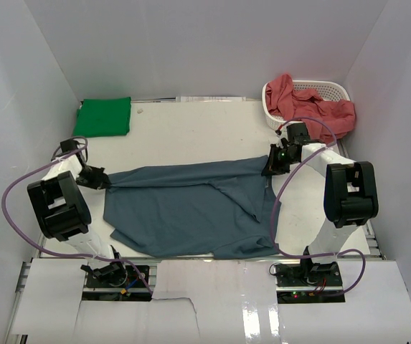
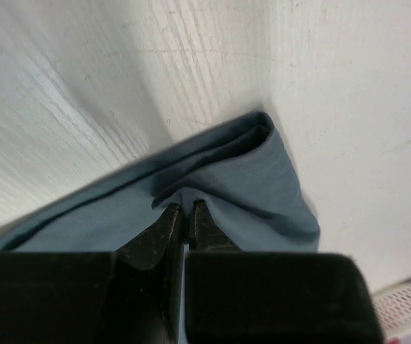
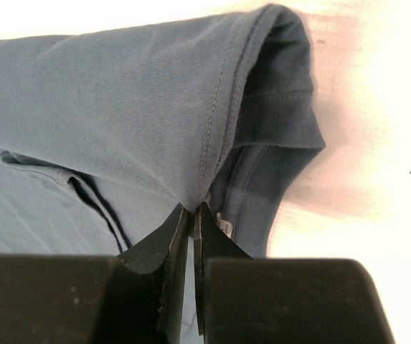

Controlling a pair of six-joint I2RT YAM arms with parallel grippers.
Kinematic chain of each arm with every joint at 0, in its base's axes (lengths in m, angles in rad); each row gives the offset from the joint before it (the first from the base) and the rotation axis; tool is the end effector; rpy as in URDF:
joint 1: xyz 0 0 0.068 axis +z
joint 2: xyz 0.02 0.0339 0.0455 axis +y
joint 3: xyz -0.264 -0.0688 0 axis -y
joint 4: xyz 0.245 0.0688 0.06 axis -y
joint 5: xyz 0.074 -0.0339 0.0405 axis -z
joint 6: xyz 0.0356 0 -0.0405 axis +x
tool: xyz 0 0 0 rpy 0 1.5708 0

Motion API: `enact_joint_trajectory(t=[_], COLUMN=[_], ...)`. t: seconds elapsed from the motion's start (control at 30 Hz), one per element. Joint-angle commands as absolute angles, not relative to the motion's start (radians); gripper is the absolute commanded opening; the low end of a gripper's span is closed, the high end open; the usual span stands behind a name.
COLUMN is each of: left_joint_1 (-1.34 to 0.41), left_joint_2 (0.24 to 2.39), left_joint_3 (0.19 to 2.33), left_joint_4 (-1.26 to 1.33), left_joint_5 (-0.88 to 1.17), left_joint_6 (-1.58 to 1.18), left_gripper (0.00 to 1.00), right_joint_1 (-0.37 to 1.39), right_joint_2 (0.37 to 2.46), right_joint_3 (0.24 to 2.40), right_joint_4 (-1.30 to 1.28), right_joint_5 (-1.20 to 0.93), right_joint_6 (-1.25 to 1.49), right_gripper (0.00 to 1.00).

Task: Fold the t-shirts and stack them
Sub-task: Fold the flattened tshirt in 1/3 of the way

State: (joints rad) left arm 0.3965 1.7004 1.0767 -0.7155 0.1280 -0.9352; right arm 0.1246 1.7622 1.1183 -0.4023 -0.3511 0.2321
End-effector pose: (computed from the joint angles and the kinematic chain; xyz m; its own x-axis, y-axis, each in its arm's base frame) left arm 0.2906 0.1167 0.1745 -0.2465 -0.9685 -0.0363 -0.9338 0.2474 -0.2585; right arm 0.3517 0.0564 0.1806 -0.9019 0.1047 -0.4190 -0.0824 0.9106 0.4049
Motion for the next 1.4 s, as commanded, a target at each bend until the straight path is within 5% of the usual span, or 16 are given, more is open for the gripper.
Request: enact_joint_trajectory(t=[0.0, 0.3, 0.8, 1.03, 1.07, 1.27, 1.37], left_joint_1=[0.341, 0.2, 0.167, 0.167, 0.166, 0.167, 0.166], left_joint_2=[1.683, 1.612, 1.358, 1.299, 1.299, 1.344, 1.365], left_joint_3=[1.111, 1.049, 0.884, 0.859, 0.858, 0.876, 0.905], left_joint_4=[-0.683, -0.663, -0.673, -0.673, -0.675, -0.693, -0.701], left_joint_5=[-0.042, -0.244, -0.213, -0.212, -0.212, -0.236, -0.301], left_joint_6=[-0.838, -0.807, -0.747, -0.738, -0.738, -0.749, -0.776], left_gripper=[0.0, 0.0, 0.01, 0.72, 0.93, 0.98, 0.98], right_joint_1=[0.12, 0.118, 0.118, 0.118, 0.118, 0.118, 0.118], right_joint_2=[1.779, 1.827, 1.873, 1.876, 1.876, 1.868, 1.836], right_joint_3=[1.158, 1.175, 1.224, 1.221, 1.221, 1.22, 1.221], right_joint_4=[-0.443, -0.486, -0.505, -0.502, -0.502, -0.503, -0.497], right_joint_5=[-0.319, -0.285, -0.276, -0.281, -0.282, -0.281, -0.255], right_joint_6=[0.216, 0.195, 0.196, 0.195, 0.196, 0.195, 0.199], right_gripper=[0.08, 0.08, 0.08, 0.08, 0.08, 0.47, 0.5])
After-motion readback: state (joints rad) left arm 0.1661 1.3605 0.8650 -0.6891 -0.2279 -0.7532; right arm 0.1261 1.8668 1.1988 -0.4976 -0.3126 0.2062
